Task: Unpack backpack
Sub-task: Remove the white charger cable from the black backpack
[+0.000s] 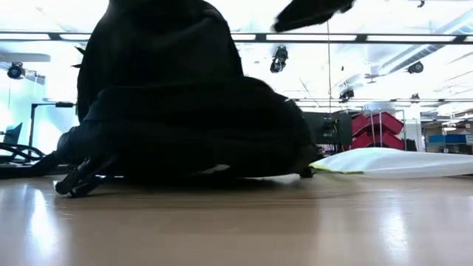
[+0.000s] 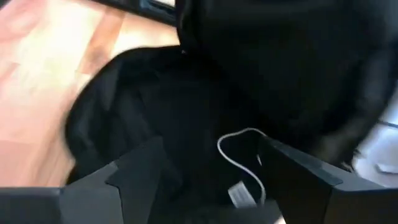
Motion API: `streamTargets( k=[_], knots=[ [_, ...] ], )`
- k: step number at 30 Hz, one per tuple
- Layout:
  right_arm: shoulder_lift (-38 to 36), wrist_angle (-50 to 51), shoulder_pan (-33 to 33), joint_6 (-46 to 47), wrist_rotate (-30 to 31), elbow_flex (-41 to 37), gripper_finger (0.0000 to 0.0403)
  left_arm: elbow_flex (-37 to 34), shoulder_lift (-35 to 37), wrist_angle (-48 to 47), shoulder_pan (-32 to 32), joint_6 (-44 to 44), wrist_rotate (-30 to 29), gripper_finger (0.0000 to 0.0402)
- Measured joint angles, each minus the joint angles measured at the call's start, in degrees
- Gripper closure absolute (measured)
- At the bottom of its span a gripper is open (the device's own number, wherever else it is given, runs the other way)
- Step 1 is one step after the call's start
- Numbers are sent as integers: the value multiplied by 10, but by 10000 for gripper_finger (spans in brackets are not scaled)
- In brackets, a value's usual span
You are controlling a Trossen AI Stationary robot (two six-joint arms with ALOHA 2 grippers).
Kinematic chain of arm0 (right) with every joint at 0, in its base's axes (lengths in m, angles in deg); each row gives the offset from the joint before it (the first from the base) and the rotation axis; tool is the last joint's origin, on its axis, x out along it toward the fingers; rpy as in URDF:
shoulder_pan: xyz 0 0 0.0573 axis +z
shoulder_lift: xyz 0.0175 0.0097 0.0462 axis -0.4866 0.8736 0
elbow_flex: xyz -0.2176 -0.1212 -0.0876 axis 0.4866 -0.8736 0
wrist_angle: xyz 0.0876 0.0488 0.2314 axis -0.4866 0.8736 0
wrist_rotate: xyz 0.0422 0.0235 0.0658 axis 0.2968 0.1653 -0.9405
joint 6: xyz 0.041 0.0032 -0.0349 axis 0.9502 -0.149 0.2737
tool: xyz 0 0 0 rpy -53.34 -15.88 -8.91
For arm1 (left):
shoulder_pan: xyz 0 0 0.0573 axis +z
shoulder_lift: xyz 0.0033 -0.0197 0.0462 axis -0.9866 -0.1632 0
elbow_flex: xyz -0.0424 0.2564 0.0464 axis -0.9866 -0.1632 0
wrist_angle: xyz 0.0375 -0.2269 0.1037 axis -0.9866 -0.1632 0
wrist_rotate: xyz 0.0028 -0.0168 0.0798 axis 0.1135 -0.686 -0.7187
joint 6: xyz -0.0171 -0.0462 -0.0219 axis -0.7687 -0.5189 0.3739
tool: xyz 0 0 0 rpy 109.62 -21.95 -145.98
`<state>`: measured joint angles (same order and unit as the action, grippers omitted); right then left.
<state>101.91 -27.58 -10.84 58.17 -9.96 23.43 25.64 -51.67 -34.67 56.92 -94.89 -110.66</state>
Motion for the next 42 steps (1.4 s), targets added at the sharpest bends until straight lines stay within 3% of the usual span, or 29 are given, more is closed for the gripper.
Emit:
streamTargets(
  k=[6, 11, 15, 22, 29, 32, 35, 38, 42],
  knots=[
    [133, -37, -91, -18, -51, 16, 170, -4, 17, 2, 0, 0, 0, 402],
    [211, -42, -169, -28, -167, 81, 185, -6, 17, 2, 0, 0, 2, 402],
    [265, -37, -206, -64, -216, 143, 189, -10, 15, 17, 0, -5, 2, 401],
    [358, -11, -234, -122, -222, 236, 190, -11, 14, 26, 1, -5, 0, 402],
    [426, 18, -238, -121, -223, 277, 196, -12, 18, 9, 0, -6, 2, 402],
    [426, 67, -238, -95, -223, 279, 206, -12, 36, -34, -1, -24, -7, 402],
    [416, 143, -232, -72, -222, 279, 219, -11, 63, -127, -2, -70, -59, 402],
    [396, 221, -217, -69, -221, 278, 231, -12, 87, -264, 6, -167, -103, 402],
    [365, 275, -188, -70, -219, 274, 245, -39, 96, -407, 27, -320, -116, 402]
  ],
)
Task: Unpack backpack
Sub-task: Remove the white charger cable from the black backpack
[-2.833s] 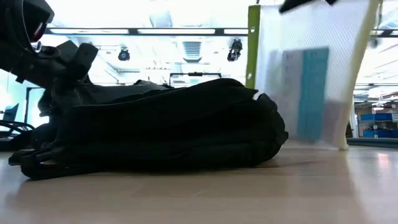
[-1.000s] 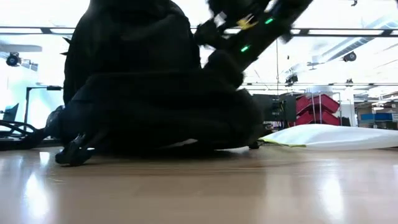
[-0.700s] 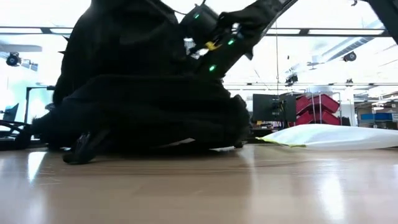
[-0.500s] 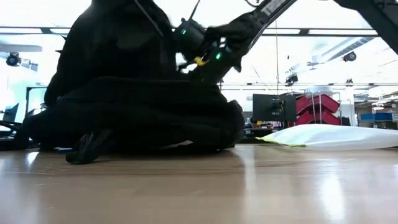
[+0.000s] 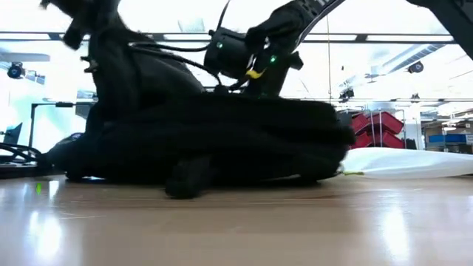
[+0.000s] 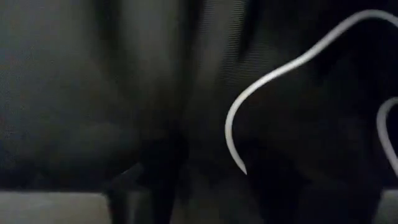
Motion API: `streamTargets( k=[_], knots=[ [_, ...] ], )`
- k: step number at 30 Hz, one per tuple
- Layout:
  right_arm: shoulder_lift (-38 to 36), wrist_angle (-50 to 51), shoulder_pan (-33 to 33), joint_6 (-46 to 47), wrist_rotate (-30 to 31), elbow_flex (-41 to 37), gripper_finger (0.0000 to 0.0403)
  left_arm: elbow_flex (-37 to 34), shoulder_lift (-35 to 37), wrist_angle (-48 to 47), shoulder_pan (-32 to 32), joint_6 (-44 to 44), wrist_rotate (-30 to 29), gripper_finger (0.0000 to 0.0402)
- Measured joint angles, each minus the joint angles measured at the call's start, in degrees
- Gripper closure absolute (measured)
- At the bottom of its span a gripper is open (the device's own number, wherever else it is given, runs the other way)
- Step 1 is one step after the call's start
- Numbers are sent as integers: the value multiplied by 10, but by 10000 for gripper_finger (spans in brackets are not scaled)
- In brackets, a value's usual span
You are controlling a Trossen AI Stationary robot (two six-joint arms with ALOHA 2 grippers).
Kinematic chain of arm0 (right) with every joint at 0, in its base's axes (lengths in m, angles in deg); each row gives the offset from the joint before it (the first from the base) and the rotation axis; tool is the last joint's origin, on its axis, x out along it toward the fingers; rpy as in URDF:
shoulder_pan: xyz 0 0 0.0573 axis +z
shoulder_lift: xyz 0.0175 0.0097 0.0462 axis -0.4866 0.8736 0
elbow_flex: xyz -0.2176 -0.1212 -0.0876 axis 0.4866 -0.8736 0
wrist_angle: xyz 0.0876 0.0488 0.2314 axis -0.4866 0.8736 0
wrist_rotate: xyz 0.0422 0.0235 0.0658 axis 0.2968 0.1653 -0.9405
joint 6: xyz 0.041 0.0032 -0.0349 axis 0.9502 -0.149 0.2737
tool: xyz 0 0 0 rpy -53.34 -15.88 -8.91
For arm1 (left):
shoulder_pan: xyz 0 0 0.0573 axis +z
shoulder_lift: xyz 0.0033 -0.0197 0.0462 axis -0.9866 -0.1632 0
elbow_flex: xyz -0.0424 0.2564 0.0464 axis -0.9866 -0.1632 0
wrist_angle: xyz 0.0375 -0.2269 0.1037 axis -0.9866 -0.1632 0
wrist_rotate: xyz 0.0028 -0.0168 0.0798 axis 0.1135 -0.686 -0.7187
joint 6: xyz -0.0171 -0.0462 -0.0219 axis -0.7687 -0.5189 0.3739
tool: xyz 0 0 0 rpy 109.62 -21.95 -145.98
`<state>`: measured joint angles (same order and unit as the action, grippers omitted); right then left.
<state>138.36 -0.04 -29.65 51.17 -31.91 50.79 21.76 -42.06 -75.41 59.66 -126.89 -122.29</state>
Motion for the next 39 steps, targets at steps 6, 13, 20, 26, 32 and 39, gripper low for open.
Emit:
streamTargets(
  k=[6, 13, 20, 26, 32, 39],
  knots=[
    [-45, -4, 32, -18, -10, -1, 254, -97, -14, 3, 19, -105, 32, 402],
    [-47, -88, 16, -18, -2, -1, 239, -190, -29, 37, 20, -209, 81, 402],
    [-16, -153, -6, -1, -43, 0, 225, -230, -29, 79, 20, -222, 105, 402],
    [40, -182, -12, 48, -49, 1, 238, -238, -32, 95, 20, -221, 109, 402],
    [51, -186, -12, 67, -45, 3, 328, -238, -35, 95, 20, -221, 119, 402],
    [11, -159, -4, 57, -36, 0, 395, -241, -46, 99, 19, -227, 120, 402]
  ],
)
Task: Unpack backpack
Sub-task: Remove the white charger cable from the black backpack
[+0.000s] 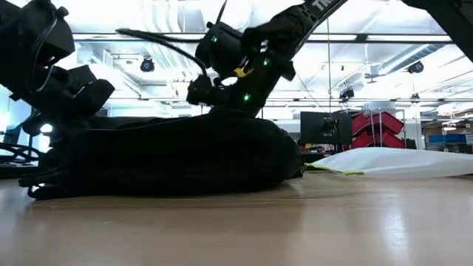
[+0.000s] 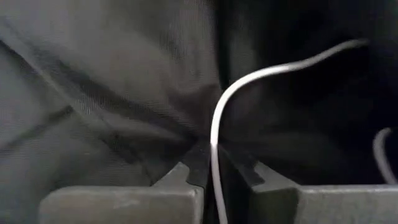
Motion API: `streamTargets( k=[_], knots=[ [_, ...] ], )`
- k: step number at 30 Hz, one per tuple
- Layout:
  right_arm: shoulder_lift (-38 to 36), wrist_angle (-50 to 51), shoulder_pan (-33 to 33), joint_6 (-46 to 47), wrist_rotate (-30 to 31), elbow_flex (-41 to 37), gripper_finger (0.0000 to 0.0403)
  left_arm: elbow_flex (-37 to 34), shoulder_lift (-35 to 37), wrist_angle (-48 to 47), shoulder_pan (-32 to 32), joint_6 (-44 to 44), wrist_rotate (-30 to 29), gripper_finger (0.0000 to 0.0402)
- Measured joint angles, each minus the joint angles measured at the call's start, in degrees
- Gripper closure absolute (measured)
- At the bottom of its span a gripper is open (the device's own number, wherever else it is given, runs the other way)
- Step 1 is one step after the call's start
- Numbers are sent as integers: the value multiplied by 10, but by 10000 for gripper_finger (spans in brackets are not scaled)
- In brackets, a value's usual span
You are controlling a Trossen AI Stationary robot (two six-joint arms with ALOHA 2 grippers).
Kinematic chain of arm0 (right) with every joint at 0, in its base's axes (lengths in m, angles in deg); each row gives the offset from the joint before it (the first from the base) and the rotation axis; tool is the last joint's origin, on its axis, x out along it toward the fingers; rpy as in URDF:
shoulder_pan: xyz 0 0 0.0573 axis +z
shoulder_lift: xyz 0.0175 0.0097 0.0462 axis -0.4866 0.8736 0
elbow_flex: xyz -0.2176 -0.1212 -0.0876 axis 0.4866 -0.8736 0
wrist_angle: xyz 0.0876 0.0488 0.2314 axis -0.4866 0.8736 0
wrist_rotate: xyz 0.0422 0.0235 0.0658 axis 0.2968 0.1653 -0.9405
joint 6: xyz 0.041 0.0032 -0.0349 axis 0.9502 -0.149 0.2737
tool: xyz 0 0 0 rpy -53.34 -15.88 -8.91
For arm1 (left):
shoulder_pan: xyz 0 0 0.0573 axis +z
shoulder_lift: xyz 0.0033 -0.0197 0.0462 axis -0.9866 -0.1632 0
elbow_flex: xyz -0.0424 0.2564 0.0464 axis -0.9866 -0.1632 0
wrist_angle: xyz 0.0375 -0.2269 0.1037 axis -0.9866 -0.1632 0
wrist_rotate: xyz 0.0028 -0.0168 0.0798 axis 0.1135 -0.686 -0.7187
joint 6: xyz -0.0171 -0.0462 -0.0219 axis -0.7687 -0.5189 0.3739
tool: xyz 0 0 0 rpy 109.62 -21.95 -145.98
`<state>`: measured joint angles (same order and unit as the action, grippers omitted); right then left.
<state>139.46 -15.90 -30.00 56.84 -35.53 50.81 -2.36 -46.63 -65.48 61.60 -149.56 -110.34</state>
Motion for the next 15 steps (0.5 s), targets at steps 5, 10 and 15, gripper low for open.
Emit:
streamTargets(
  k=[5, 10, 15],
  knots=[
    [-64, 49, 15, -4, -2, 8, 399, -4, -14, -1, 0, -15, 8, 402],
    [-133, 127, 49, -4, -7, 7, 401, -10, -27, -2, 0, -44, 19, 402],
    [-217, 226, 115, -2, -10, 8, 402, -18, -32, -4, 0, -68, 24, 402]
  ],
)
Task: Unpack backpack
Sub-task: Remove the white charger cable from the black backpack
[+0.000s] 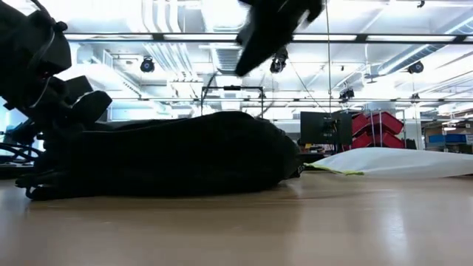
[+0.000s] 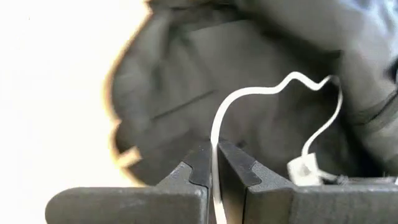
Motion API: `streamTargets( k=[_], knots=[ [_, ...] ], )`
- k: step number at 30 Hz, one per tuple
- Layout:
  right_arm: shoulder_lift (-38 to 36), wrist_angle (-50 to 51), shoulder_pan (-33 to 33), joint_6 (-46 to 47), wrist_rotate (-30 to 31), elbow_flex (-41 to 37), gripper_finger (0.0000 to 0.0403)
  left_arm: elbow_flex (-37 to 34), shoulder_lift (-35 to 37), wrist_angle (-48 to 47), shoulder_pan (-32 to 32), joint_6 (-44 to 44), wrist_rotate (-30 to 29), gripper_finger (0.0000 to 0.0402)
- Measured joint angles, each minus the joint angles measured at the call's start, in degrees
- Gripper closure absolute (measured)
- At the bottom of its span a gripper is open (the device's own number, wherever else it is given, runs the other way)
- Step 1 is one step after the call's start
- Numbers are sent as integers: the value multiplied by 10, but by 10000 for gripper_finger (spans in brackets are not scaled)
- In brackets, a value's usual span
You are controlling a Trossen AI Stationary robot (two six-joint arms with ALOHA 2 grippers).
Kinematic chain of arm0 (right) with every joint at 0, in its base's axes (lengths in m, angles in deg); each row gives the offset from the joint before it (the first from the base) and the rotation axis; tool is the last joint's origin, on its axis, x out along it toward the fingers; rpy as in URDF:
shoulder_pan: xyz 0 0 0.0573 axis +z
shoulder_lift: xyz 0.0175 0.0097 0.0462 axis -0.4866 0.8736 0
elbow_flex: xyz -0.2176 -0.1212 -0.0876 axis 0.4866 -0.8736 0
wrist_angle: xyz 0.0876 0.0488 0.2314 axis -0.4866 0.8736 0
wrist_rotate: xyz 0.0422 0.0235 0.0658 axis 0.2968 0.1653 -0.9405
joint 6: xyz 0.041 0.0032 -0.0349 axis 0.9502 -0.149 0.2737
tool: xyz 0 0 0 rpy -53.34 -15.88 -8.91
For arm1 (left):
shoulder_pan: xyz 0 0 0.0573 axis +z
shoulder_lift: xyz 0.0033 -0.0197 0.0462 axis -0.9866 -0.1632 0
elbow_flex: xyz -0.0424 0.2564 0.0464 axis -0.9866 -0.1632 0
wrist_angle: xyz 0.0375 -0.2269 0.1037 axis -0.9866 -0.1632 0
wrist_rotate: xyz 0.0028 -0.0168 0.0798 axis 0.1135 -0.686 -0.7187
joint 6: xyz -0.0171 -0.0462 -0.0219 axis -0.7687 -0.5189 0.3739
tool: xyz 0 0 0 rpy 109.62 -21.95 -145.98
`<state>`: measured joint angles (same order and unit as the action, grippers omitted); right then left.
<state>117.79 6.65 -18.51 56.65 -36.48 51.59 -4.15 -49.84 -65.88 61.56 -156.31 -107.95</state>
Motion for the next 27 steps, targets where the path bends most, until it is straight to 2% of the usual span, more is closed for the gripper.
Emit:
streamTargets(
  k=[9, 12, 15, 18, 23, 25, 27],
  knots=[
    [-170, 27, 189, 35, 84, -7, 402, -1, 0, 5, 0, -6, 1, 402],
    [-215, 9, 270, 36, 106, -7, 403, -1, 0, 5, 0, -6, 1, 402],
    [-249, -28, 351, 23, 154, -7, 403, -1, 0, 8, 0, -6, 1, 402],
    [-279, -52, 430, -18, 229, -6, 403, -1, 0, 13, 0, -6, 2, 402],
    [-327, -64, 556, -73, 393, 0, 403, -1, 0, 32, 0, -6, 4, 402],
    [-344, -86, 602, -116, 447, 1, 403, -1, 0, 35, 0, -6, 4, 402],
    [-358, -129, 641, -180, 477, 3, 403, -1, 1, 36, 0, -7, 3, 402]
  ],
)
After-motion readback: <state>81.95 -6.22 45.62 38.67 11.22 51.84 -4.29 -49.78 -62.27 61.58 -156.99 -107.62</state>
